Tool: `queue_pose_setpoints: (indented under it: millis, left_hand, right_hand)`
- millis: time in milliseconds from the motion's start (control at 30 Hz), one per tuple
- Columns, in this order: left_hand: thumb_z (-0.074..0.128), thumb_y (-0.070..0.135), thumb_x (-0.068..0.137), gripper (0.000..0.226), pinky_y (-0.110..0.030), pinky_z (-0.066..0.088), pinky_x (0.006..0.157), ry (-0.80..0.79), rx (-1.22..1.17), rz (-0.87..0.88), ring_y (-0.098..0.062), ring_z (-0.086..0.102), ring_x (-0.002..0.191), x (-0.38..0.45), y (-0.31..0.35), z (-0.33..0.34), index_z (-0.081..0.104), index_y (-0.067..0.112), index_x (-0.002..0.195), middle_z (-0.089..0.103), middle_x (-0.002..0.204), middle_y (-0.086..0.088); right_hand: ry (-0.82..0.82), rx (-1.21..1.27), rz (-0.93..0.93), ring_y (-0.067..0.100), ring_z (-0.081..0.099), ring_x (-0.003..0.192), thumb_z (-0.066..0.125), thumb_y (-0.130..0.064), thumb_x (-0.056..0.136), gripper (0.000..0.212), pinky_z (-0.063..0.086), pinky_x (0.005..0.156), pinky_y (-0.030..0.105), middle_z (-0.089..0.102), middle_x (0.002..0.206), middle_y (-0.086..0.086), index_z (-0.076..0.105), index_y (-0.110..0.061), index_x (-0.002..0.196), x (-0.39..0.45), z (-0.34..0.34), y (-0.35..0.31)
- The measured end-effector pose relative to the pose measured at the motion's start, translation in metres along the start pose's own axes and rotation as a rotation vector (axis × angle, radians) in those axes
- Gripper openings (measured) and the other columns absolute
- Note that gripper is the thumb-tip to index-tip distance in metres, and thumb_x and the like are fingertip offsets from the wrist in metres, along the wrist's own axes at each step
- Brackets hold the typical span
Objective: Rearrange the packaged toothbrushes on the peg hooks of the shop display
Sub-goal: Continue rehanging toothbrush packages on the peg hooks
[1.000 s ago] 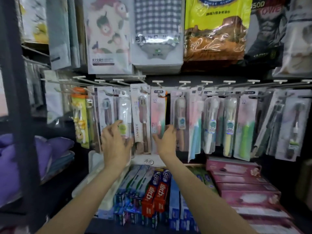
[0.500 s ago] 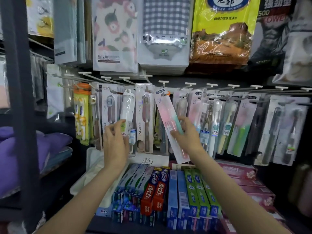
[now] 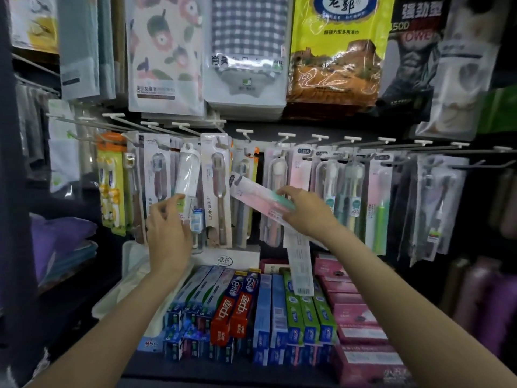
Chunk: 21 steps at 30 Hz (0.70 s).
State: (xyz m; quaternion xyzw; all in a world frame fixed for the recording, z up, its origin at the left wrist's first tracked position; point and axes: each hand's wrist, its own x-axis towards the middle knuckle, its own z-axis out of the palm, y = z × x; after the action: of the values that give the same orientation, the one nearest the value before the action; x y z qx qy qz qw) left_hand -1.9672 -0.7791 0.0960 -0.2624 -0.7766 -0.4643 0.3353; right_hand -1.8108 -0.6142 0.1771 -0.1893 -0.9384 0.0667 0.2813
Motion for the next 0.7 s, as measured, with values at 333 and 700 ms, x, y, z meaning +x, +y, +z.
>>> queue_pose_setpoints:
  millis: [333,700]
  left_hand:
    - [0.062,-0.001,0.079,0.044,-0.030,0.046,0.085,-0.117,-0.045,0.282,-0.023,0.050,0.102,-0.046,0.044,0.018,0.051,0.007,0.121,0.048,0.117,-0.012]
    - [0.066,0.017,0.084,0.049,-0.015,0.046,0.068,-0.643,-0.449,0.095,-0.009,0.058,0.080,-0.074,0.095,0.065,0.045,0.014,0.128,0.051,0.122,-0.003]
  right_hand:
    - [0.027,0.145,-0.041,0.027,0.060,0.093,0.057,-0.009,0.087,0.049,0.051,0.076,0.036,0.061,0.116,0.010,0.041,-0.017,0.133,-0.034,0.028,0.024]
    - [0.026,0.461,0.097,0.009,0.053,0.094,0.069,-0.013,0.081,0.036,0.038,0.078,0.014,0.058,0.103,-0.002,0.056,-0.012,0.114,-0.065,0.011,0.053]
